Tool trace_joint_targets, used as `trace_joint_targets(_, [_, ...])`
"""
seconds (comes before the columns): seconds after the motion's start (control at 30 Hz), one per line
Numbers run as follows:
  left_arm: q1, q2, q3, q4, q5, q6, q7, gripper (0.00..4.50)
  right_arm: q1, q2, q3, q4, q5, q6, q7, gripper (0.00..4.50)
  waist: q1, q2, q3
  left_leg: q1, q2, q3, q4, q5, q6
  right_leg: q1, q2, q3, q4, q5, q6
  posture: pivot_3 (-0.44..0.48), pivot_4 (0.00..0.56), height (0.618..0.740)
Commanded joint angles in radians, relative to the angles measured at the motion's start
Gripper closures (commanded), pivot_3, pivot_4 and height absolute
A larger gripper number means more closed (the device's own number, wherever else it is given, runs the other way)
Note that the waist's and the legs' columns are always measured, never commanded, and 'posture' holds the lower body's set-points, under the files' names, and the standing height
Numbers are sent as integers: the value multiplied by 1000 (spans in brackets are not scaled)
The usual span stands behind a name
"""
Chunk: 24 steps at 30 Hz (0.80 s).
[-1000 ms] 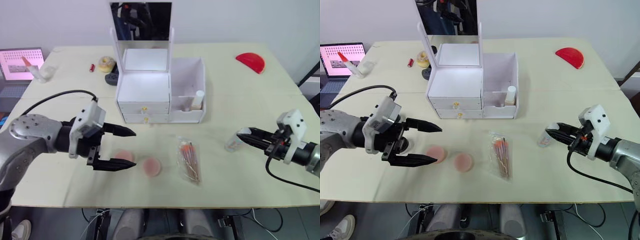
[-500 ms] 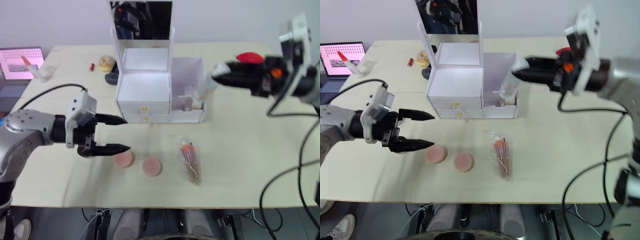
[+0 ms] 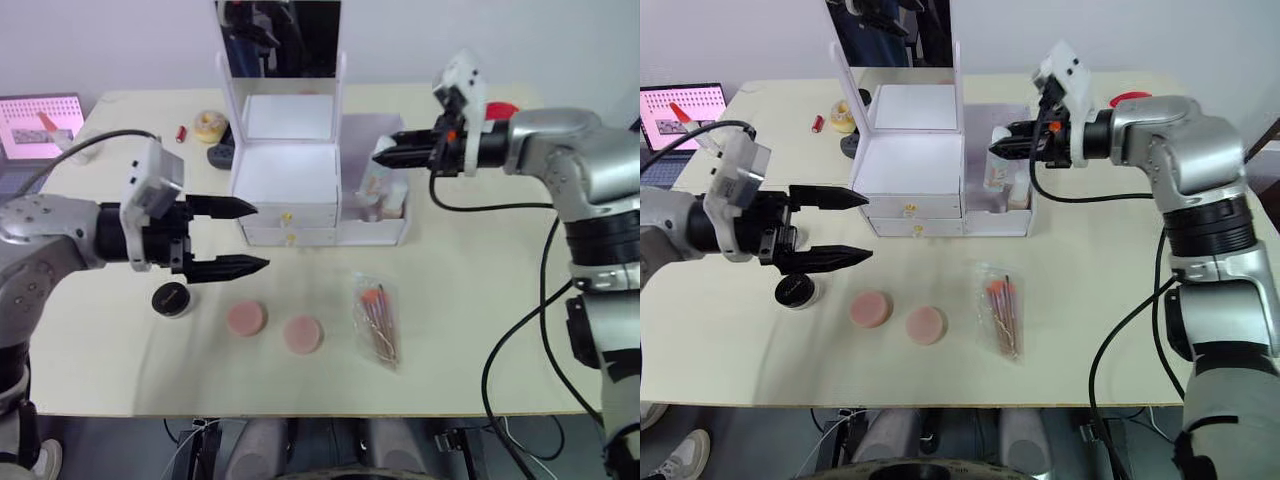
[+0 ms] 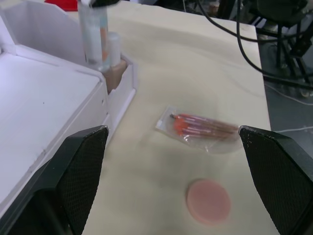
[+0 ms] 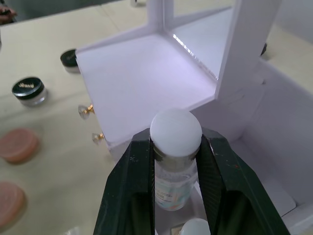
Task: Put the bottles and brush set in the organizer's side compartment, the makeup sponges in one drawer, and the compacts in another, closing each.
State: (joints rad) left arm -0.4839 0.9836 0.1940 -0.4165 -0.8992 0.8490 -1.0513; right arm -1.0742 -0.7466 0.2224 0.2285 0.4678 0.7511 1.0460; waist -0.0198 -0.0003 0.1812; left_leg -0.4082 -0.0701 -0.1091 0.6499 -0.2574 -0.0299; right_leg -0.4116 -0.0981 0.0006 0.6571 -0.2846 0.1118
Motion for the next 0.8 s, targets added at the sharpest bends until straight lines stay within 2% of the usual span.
trace_joint_targets(0.03, [-39, 24, 52, -26, -42, 22, 24, 0, -21, 24, -4, 12, -53, -52, 29, 3835, 0, 0, 0, 0, 0, 0, 0, 0, 0, 0, 0, 0, 0, 0, 0, 0, 150, 740])
trace_joint_targets(0.47, [-51, 27, 53, -28, -57, 29, 52, 0, -9, 139, 57, 124, -229, -195, 63, 3835, 0, 0, 0, 0, 0, 0, 0, 1, -2, -2, 0, 1, 4, 0, 0, 0, 150, 740])
trace_joint_targets(0.8, [-54, 29, 51, -30, -61, 33, 58, 0, 16, 176, 85, 171, -325, -250, 87, 3835, 0, 0, 0, 0, 0, 0, 0, 1, -2, -3, 0, 2, 6, 0, 0, 0, 150, 740])
